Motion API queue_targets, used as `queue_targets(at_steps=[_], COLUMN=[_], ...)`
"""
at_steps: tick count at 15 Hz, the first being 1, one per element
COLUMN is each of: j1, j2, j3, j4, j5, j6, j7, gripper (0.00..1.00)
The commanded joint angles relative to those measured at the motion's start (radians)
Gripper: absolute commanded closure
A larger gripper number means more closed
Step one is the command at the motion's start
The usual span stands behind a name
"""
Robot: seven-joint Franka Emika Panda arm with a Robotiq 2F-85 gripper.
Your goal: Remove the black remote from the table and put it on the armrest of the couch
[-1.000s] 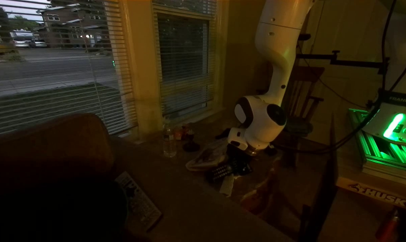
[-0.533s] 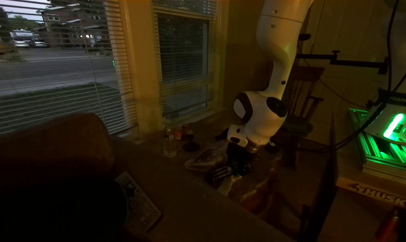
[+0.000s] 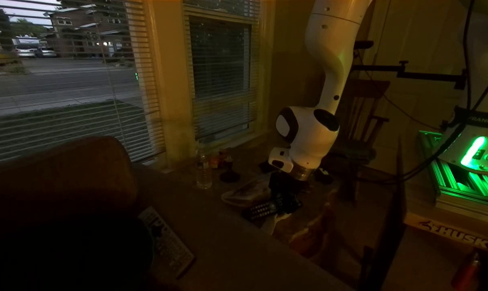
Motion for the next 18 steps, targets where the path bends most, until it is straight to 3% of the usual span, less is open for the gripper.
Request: queue_targets(at_steps=[1,8,9,10,11,13,14,15,16,18], j1=[-0.059,-0.103,-0.101,-0.24,-0.112,-0.126,-0.122,-0.255,-0.13,-0.144], j2=[0.044,0.083,0.082,0.056,0.071,0.046,0.04,0.021,0.029,0.018], j3=[0.032,0.053,0.05,0.178,0.065,0.076,0.07,0.195,0.08,0.088], j4=[0.049,0.081,0.077,0.026,0.058,0.022,0.013,-0.039,-0.012,-0.04], j5=[0.004,0.032,0.036,0.129,0.077,0.122,0.134,0.221,0.183,0.225], j6=[0.067,0.095,0.098,0.002,0.096,0.113,0.126,0.034,0.126,0.131], j7=[0.02,0.003,0.0,-0.193,-0.043,-0.084,-0.086,-0.26,-0.126,-0.164], gripper=[0.7,0.7,0.2,0.19,0.14,0.01,0.0,0.0,0.0,0.0])
